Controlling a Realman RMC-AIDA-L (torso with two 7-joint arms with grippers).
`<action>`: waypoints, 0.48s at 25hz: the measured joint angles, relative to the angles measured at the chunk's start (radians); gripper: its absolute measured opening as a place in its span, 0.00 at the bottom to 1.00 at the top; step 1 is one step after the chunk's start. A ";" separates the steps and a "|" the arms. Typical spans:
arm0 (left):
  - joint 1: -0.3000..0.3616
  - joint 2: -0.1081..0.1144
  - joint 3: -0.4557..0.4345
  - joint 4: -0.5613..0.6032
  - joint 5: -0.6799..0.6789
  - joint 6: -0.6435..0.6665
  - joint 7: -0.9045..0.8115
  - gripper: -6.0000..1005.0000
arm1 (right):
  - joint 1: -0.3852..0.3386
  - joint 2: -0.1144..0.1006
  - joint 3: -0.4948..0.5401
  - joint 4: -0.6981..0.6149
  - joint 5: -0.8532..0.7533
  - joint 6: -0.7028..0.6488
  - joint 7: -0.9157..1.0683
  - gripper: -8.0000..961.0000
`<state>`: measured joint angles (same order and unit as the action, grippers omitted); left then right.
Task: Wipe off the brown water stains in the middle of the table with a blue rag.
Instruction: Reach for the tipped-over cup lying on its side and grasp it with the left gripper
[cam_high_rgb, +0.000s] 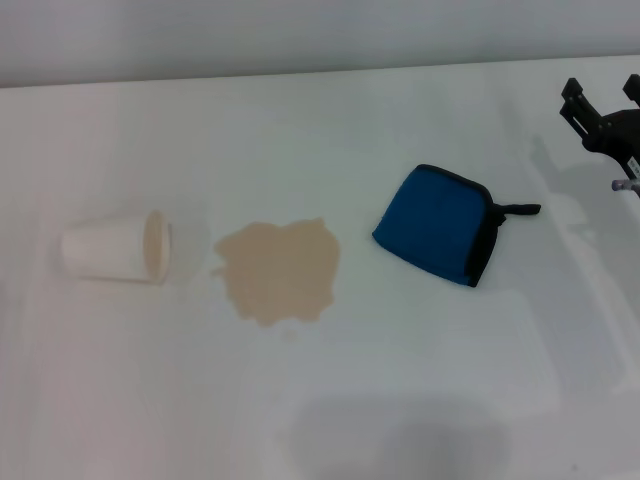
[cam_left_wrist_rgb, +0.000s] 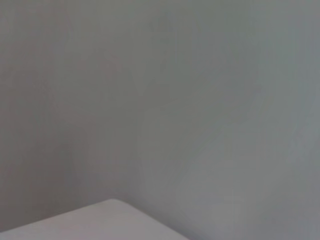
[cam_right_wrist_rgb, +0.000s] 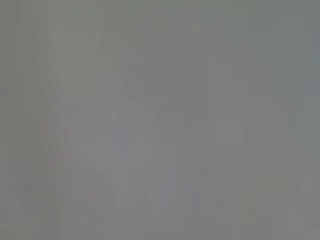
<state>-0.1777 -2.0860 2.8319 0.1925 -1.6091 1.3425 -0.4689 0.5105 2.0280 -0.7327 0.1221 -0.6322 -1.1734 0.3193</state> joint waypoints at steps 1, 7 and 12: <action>0.000 0.000 0.003 0.002 0.001 0.005 0.000 0.87 | 0.002 0.000 -0.002 -0.001 0.000 0.000 0.000 0.90; -0.005 0.003 0.009 0.009 0.061 0.011 0.001 0.87 | 0.003 0.000 -0.003 -0.001 0.000 0.000 -0.003 0.90; -0.008 0.010 0.009 -0.025 0.204 0.009 -0.005 0.87 | -0.010 0.000 -0.004 -0.001 0.000 0.000 -0.005 0.91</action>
<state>-0.1860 -2.0759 2.8409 0.1679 -1.4056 1.3519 -0.4737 0.5001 2.0280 -0.7364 0.1215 -0.6319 -1.1736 0.3145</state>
